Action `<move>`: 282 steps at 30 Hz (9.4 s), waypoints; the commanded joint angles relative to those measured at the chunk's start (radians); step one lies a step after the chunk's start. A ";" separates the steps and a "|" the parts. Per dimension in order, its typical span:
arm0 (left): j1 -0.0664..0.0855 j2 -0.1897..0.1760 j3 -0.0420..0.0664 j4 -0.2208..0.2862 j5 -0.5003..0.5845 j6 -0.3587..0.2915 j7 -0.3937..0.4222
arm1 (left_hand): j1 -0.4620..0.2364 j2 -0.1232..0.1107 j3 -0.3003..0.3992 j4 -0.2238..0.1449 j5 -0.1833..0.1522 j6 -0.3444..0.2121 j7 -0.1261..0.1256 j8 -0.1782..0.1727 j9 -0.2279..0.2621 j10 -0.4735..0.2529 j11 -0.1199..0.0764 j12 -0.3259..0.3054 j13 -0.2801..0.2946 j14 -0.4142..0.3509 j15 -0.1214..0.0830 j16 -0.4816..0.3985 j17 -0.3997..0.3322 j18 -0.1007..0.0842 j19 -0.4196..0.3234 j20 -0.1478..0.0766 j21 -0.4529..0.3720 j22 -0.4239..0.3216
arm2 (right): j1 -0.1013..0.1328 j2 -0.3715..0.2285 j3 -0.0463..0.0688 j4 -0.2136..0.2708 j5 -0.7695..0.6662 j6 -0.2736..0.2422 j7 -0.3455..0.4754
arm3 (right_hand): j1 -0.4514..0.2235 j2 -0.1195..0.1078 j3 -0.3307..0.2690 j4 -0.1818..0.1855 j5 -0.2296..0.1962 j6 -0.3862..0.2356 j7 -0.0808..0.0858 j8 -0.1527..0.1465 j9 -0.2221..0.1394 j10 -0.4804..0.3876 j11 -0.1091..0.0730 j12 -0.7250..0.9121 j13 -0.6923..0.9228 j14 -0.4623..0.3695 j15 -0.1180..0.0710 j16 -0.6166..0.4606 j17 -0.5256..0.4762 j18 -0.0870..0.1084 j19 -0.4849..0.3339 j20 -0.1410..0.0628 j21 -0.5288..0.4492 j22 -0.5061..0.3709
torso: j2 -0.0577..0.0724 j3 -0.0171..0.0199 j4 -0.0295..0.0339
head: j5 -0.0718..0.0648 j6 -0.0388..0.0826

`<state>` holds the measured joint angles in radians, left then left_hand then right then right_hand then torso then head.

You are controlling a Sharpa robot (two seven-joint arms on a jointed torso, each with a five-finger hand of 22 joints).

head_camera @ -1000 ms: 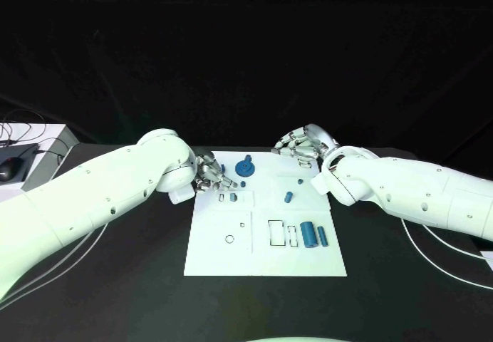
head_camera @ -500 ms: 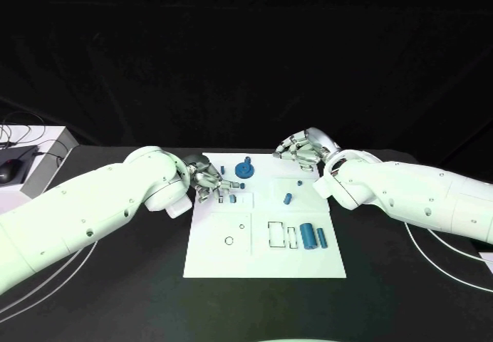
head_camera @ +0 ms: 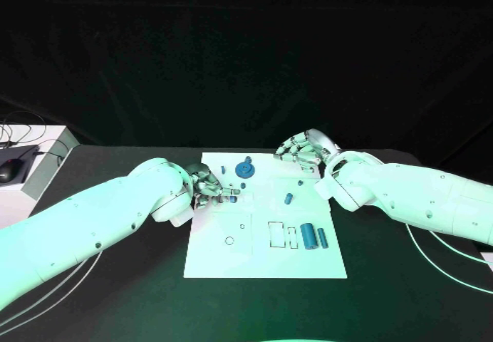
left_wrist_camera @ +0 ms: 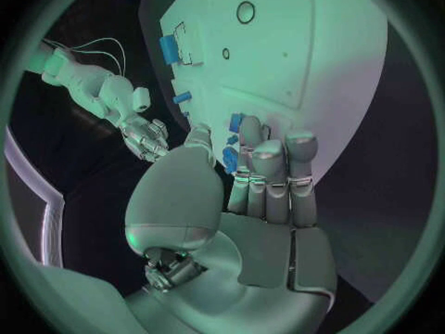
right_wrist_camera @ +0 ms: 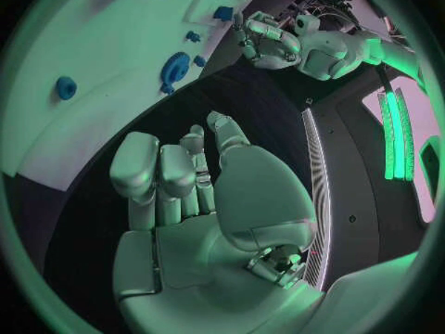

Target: Assemble the parts on the task board

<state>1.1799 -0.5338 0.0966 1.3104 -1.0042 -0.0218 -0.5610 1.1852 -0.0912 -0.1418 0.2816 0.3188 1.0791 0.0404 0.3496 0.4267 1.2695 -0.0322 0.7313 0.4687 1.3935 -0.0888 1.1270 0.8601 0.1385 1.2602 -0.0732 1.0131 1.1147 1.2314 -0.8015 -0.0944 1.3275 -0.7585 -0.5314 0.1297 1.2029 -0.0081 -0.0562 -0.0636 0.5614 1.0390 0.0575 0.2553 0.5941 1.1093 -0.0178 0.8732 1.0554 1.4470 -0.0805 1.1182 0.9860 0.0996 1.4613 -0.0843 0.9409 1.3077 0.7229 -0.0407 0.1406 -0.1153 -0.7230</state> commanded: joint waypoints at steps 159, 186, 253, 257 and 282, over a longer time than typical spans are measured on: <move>0.158 0.279 -0.066 -0.395 0.000 0.588 -0.069 | -0.156 0.058 0.788 -0.479 0.175 0.048 -0.013 -0.159 0.498 0.007 -0.028 0.073 -0.043 0.017 -0.017 0.099 0.129 -0.058 0.031 -0.046 0.107 0.106 | -0.001 0.031 0.000 -0.009 -0.040 0.033 -0.014 | 0.003 0.001 0.013 -0.036 0.037 0.018 -0.001 -0.011 -0.007 0.005 -0.003 -0.004 0.003 0.000 -0.005 -0.008 -0.001 -0.007 0.068 -0.014 -0.005 0.122 | 0.000 -0.0009 0.0014 | -0.003 -0.008; 0.155 0.301 -0.076 -0.419 0.008 0.500 -0.064 | -0.154 0.059 0.786 -0.480 0.176 0.049 -0.014 -0.164 0.506 0.009 -0.028 0.077 -0.041 0.019 -0.017 0.103 0.133 -0.057 0.036 -0.047 0.113 0.110 | -0.001 0.033 0.000 -0.005 -0.042 0.032 -0.013 | 0.000 0.002 0.015 -0.041 0.039 0.019 -0.001 -0.012 -0.008 0.004 -0.003 -0.006 0.003 0.000 -0.005 -0.009 -0.002 -0.007 0.067 -0.014 -0.006 0.122 | 0.000 0.0006 0.0003 | -0.005 -0.015; 0.144 0.325 -0.099 -0.454 0.038 0.519 -0.071 | -0.144 0.100 0.636 -0.425 0.171 0.092 -0.036 -0.187 0.496 0.045 -0.035 0.072 -0.027 0.027 -0.016 0.134 0.185 -0.067 0.045 -0.042 0.129 0.122 | 0.000 0.036 0.000 -0.005 -0.043 0.033 -0.012 | 0.001 0.004 0.020 -0.056 0.041 0.021 -0.002 -0.013 -0.009 0.004 -0.003 -0.008 0.003 0.000 -0.005 -0.010 -0.001 -0.008 0.068 -0.015 -0.007 0.122 | -0.001 0.0011 -0.0001 | -0.012 -0.021; 0.144 0.326 -0.099 -0.455 0.041 0.516 -0.071 | -0.143 0.111 0.613 -0.411 0.170 0.097 -0.038 -0.189 0.491 0.048 -0.034 0.069 -0.023 0.028 -0.016 0.135 0.190 -0.069 0.046 -0.043 0.131 0.124 | 0.000 0.036 0.000 -0.005 -0.043 0.033 -0.012 | 0.002 0.005 0.021 -0.058 0.041 0.021 -0.002 -0.013 -0.009 0.005 -0.003 -0.008 0.004 0.000 -0.005 -0.010 -0.001 -0.008 0.068 -0.015 -0.007 0.122 | -0.001 0.0014 0.0007 | -0.012 -0.020; 0.144 0.319 -0.099 -0.450 0.025 0.487 -0.069 | -0.122 0.119 0.345 -0.282 0.161 0.120 -0.053 -0.198 0.461 0.064 -0.038 0.051 0.001 0.031 -0.019 0.139 0.207 -0.077 0.051 -0.049 0.139 0.129 | 0.000 0.036 0.000 -0.007 -0.045 0.034 -0.010 | 0.002 0.006 0.022 -0.062 0.043 0.021 -0.002 -0.014 -0.010 0.004 -0.003 -0.009 0.003 0.000 -0.005 -0.011 -0.002 -0.008 0.067 -0.015 -0.007 0.122 | -0.001 -0.0002 0.0004 | -0.013 -0.018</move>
<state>1.3280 -0.2145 0.0000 0.8608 -0.9671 0.4791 -0.6263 1.0517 0.0219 0.2064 -0.0011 0.4834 1.1948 -0.0091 0.1543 0.8877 1.3267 -0.0708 0.7862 0.4686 1.4223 -0.1003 1.2613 1.0665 0.0672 1.3063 -0.1230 1.1461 1.2428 1.2308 -0.7657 -0.0942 1.3199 -0.7941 -0.5087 0.1118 1.2029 -0.0081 -0.0329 -0.1203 0.6021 1.0557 0.0552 0.2464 0.5849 1.1093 -0.0177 0.8698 1.0581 1.4470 -0.0805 1.1104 0.9855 0.0996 1.4613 -0.0843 0.9373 1.3073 0.7217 -0.0407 0.1412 -0.1288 -0.7409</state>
